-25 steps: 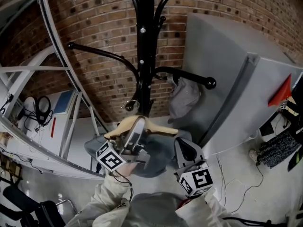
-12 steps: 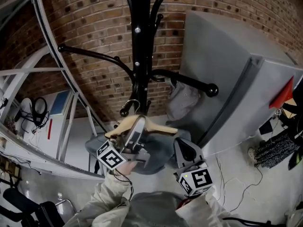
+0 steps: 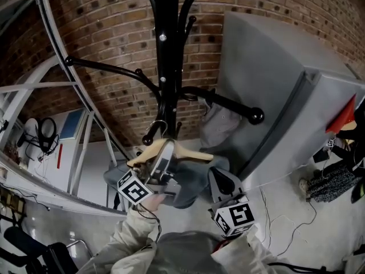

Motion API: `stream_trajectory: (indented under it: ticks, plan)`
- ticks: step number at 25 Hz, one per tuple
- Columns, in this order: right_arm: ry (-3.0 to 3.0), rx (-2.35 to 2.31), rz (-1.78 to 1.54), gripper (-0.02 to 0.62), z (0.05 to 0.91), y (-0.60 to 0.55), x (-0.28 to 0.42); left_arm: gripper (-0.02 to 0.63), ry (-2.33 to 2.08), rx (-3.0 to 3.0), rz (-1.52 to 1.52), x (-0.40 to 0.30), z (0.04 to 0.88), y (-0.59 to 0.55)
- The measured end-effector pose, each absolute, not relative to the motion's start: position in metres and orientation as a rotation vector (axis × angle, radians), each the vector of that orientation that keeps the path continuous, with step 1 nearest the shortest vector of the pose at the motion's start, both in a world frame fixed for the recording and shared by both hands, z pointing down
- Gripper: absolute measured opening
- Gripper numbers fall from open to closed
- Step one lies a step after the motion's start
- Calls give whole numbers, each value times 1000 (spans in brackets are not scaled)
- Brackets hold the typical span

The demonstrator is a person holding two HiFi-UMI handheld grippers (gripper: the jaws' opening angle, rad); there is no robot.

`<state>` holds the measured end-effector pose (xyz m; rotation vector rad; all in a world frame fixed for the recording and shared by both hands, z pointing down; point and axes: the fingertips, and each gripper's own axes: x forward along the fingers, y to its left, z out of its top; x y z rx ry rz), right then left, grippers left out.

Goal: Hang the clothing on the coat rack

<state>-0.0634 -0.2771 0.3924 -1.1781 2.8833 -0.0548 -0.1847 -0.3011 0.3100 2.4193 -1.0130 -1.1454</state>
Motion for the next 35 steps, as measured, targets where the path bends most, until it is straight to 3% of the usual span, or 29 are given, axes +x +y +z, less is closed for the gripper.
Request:
stream_trajectory:
  ticks: [31,35]
  plan:
    - [2968,-1032,-177,25,415,-253,-34,130,-1243,2255,-1139,-188,359,-286]
    - [2986,-984,-199,25,422,-244,-33,101,-1338,2274,-1053,-179,372,-270]
